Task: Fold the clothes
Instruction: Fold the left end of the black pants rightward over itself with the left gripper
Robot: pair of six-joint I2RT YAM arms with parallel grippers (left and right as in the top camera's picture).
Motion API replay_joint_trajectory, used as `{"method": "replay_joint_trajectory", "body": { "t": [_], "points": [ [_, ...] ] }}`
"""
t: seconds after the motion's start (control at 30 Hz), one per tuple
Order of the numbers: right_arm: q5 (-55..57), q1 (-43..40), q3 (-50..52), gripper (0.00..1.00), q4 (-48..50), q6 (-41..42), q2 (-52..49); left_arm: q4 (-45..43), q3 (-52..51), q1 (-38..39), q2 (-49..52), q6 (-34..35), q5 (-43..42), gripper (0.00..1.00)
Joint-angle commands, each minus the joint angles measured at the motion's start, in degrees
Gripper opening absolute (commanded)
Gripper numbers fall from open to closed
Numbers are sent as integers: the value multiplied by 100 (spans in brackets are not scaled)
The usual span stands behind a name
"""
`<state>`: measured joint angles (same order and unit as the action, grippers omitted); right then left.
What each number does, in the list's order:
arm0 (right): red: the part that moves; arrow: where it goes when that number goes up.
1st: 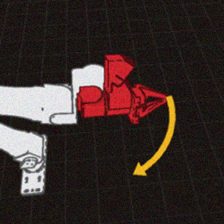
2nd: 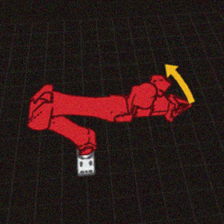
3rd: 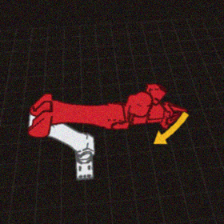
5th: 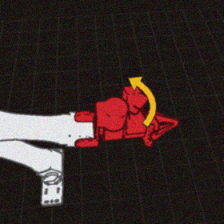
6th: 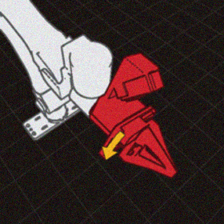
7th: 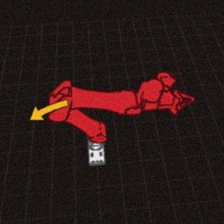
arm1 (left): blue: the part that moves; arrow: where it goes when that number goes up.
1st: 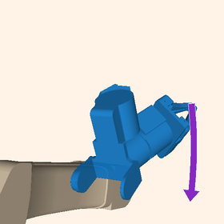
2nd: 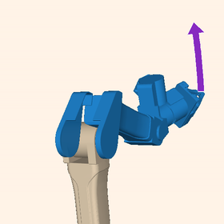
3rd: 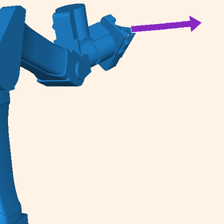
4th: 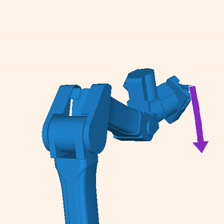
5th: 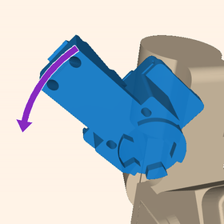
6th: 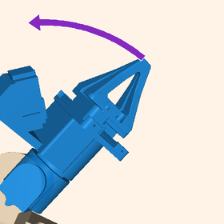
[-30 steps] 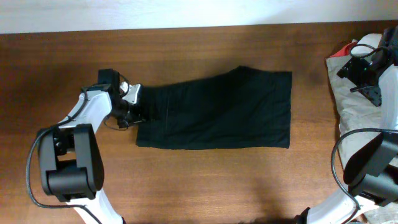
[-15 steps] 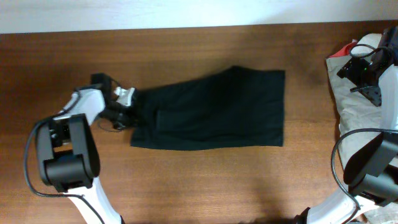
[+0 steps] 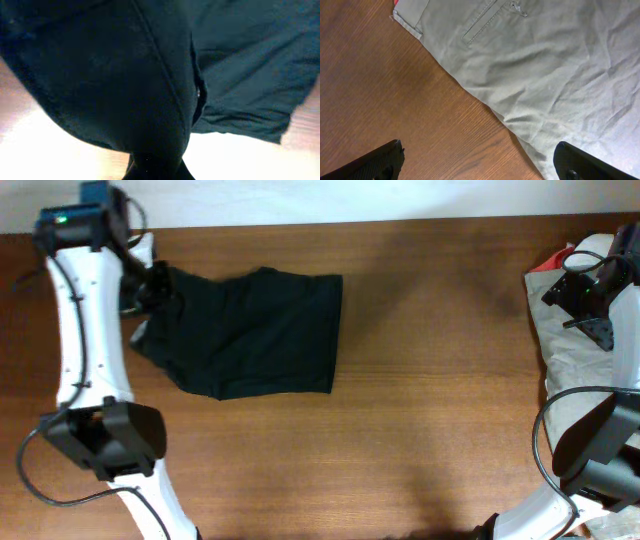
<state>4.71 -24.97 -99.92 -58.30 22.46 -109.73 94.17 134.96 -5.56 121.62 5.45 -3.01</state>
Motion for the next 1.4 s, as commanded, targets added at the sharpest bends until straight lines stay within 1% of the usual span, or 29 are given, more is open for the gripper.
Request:
{"method": "replay_joint_trajectory", "body": {
  "t": [0.0, 0.13, 0.2, 0.37, 0.43, 0.47, 0.5, 0.7, 0.77, 0.87, 1.0, 1.07, 1.23, 1.33, 1.37],
  "points": [
    [50, 20, -70, 99, 7, 28, 68, -221, 348, 835, -46, 101, 24, 1],
    [50, 20, -70, 99, 7, 28, 68, -723, 341, 1504, 101, 400, 17, 1],
    [50, 20, -70, 99, 7, 28, 68, -951, 341, 1838, 243, 396, -17, 1],
    [50, 20, -70, 99, 7, 28, 68, -1071, 341, 2271, 780, 448, 11, 0],
    [50, 20, -70, 99, 7, 28, 68, -896, 343, 2218, 791, 750, 428, 0],
    [48, 20, -70, 99, 7, 28, 68, -680, 367, 2118, 756, 927, 780, 0],
    [50, 20, -70, 99, 7, 28, 68, -490, 376, 2004, 719, 997, 933, 1],
    [50, 20, -70, 99, 7, 28, 68, 258, 376, 1233, 326, 1040, 938, 1],
    [50, 20, -70, 98, 7, 28, 68, 256, 374, 1058, 76, 1040, 999, 1],
    [50, 20, -70, 98, 7, 28, 68, 256, 374, 925, -387, 1040, 1399, 1],
    [50, 20, -70, 99, 7, 28, 68, 256, 374, 763, -1023, 966, 1397, 1],
    [50, 20, -70, 99, 7, 28, 68, 256, 374, 763, -1134, 929, 1399, 1],
    [50, 20, -70, 99, 7, 28, 68, 229, 367, 763, -1005, 1058, 1471, 0],
    [50, 20, -70, 99, 7, 28, 68, -103, 367, 813, -623, 1060, 1467, 1],
    [50, 20, -70, 99, 7, 28, 68, -350, 367, 866, -501, 1056, 1467, 1]
  ]
}}
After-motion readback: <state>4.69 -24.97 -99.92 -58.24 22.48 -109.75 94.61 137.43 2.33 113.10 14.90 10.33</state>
